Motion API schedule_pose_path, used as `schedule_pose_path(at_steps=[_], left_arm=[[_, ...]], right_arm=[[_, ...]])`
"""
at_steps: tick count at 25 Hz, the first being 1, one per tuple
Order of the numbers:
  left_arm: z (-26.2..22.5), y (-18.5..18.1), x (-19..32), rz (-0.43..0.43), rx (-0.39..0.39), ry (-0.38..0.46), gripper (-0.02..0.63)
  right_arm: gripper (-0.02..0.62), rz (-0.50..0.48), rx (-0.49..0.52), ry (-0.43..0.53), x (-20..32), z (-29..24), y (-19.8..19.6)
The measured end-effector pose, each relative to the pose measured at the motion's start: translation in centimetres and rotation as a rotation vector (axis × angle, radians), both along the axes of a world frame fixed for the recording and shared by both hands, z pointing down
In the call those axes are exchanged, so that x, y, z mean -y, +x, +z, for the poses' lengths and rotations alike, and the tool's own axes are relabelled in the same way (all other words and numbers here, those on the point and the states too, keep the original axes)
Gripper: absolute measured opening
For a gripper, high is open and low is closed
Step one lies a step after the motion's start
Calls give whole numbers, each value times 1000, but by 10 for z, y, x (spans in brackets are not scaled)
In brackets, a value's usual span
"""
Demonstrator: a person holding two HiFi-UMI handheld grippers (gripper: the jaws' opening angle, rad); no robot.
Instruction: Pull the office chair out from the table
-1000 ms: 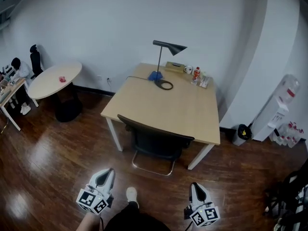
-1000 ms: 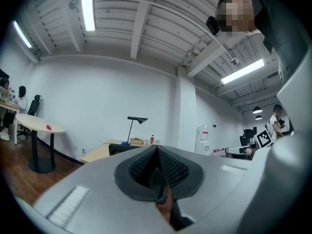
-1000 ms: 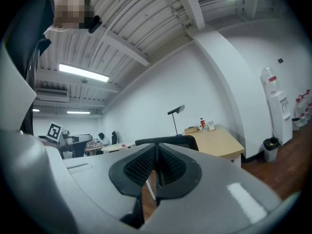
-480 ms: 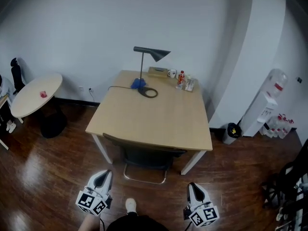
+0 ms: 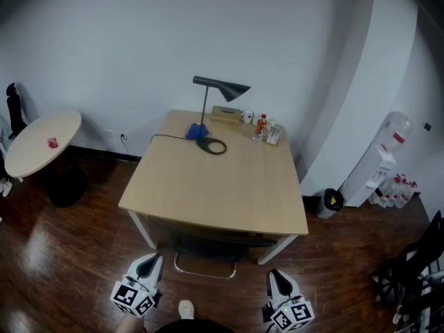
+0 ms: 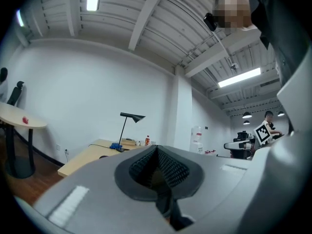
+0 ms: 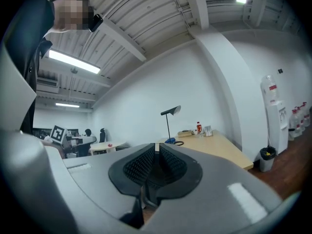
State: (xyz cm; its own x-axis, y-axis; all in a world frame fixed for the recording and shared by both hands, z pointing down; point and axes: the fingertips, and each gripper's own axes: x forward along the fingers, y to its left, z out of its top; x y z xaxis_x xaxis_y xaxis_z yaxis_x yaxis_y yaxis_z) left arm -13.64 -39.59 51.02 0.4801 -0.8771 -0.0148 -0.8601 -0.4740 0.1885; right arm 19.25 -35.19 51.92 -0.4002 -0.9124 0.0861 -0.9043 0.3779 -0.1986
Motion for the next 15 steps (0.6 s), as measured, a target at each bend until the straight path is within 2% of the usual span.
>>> schedule_pose_path(at_steps=[4,8,13,15], left_arm=[[-6,-14,32,16,72,44,2],[-11,-18,58,76,158,89,2],[-6,2,82,263,362,135,8],[-4,8,93,329,423,157,51]], right_arm=[[59,-34,-53,26,34,-8,-24],[88,-67,-93,39,62,-10,-40],[124,-133,-165,63,96,-15,-67],[147,-182,-226,69,110,-17,-82]])
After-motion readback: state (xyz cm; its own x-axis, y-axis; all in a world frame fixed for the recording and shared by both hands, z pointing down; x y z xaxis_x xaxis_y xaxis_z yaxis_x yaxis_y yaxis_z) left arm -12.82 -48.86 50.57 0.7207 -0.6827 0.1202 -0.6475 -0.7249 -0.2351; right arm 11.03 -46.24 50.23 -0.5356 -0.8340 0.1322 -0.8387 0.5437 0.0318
